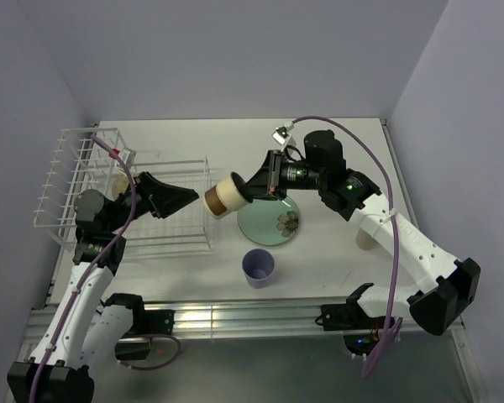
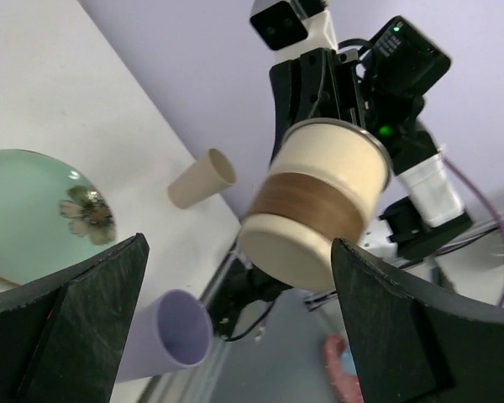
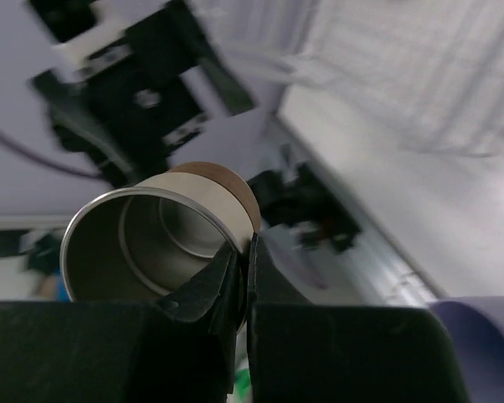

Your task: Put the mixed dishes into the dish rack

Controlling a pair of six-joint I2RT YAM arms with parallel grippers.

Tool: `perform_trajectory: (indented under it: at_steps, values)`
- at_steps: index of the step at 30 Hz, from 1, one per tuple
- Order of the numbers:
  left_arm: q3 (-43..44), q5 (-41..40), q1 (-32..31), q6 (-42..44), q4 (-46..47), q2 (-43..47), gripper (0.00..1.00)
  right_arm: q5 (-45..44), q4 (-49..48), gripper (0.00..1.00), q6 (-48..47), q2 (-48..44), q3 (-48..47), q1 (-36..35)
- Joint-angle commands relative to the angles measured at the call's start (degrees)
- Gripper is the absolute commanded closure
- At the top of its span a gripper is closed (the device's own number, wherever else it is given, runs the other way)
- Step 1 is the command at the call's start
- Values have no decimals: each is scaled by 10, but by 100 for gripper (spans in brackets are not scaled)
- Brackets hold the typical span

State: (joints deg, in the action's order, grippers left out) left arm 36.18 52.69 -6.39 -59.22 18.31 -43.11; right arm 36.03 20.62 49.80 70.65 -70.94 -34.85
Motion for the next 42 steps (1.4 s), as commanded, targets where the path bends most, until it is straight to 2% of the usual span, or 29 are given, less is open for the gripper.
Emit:
perform_trajectory:
  at_steps: [1, 2, 6, 13, 20, 28, 34, 42]
  values:
    - [19, -20, -18, -126, 67, 13, 3, 159, -133, 100, 192, -10, -13, 5]
    - [27, -17, -26, -132, 60, 14, 2, 168, -167, 100, 251, -12, -10, 6]
    - [80, -12, -34, -143, 25, 13, 1, 198, -250, 100, 354, -17, 13, 6]
    - [69, -19, -46, -232, 122, 11, 1, 204, -269, 100, 326, -15, 38, 7]
    - [64, -50, -56, -299, 138, 11, 1, 199, -295, 100, 320, 2, 46, 9]
    - [106, -92, -106, -204, 0, 2, 1, 171, -279, 100, 282, 33, 7, 11]
    - [125, -119, -121, -179, -32, -1, 1, 144, -268, 100, 263, 54, -9, 12]
    - [119, -120, -129, -181, -20, -9, 1, 120, -287, 100, 266, 61, 0, 11]
